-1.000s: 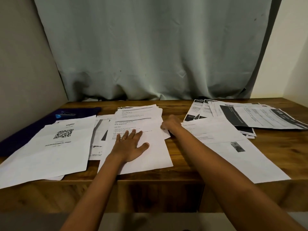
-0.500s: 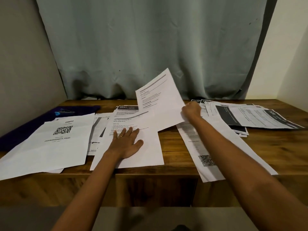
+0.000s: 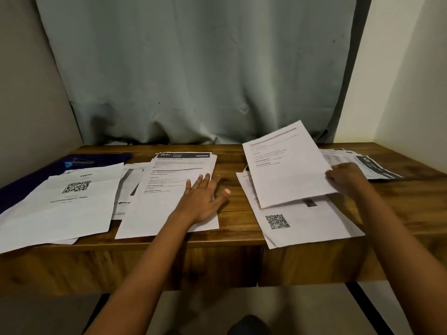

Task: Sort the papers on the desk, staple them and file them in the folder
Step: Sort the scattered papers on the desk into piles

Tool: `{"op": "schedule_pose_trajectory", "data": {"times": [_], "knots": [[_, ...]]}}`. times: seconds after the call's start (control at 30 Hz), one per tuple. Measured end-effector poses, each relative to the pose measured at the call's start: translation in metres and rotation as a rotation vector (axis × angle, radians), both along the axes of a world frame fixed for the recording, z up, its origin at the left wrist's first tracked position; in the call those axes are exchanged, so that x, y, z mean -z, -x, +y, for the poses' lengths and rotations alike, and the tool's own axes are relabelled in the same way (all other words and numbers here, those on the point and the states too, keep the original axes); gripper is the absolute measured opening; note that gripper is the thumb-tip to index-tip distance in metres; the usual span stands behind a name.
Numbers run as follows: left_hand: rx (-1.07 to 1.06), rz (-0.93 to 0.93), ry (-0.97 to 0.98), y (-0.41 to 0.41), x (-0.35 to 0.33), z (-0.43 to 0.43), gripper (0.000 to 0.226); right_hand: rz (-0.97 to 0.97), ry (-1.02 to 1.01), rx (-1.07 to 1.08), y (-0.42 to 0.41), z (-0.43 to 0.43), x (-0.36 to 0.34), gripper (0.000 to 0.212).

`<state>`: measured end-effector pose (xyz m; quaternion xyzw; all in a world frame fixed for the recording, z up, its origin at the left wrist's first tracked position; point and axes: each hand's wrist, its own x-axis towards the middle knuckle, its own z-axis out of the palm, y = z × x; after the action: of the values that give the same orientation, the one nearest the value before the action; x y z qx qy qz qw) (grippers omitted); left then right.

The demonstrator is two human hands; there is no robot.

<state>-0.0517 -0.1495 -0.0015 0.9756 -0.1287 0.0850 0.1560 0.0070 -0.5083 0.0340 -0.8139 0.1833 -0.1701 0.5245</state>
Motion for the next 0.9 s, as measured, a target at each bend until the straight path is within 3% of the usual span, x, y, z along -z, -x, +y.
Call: {"op": "schedule_pose_trajectory", "data": {"times": [0.17, 0.27, 0.7, 0.83, 0.9], "knots": [[0.055, 0.023, -0.018, -0.001, 0.009, -0.035, 0.072, 0.209, 0.33, 0.052, 0.035, -0.013, 0.02, 0.02], [0.089, 0.035, -0.03, -0.003, 0.016, -0.052, 0.071, 0.23, 0.468, 0.07, 0.042, -0.013, 0.035, 0.02], [0.145, 0.101, -0.041, -0.011, 0.027, -0.068, 0.085, 0.277, 0.718, 0.021, 0.048, 0.014, 0.048, 0.032], [0.151, 0.124, -0.071, -0.008, 0.023, -0.07, 0.08, 0.396, 0.744, 0.05, 0.053, 0.027, 0.038, 0.041], [0.148, 0.103, -0.067, -0.007, 0.015, -0.068, 0.078, 0.334, 0.762, 0.066, 0.05, 0.039, 0.022, 0.039]]}}
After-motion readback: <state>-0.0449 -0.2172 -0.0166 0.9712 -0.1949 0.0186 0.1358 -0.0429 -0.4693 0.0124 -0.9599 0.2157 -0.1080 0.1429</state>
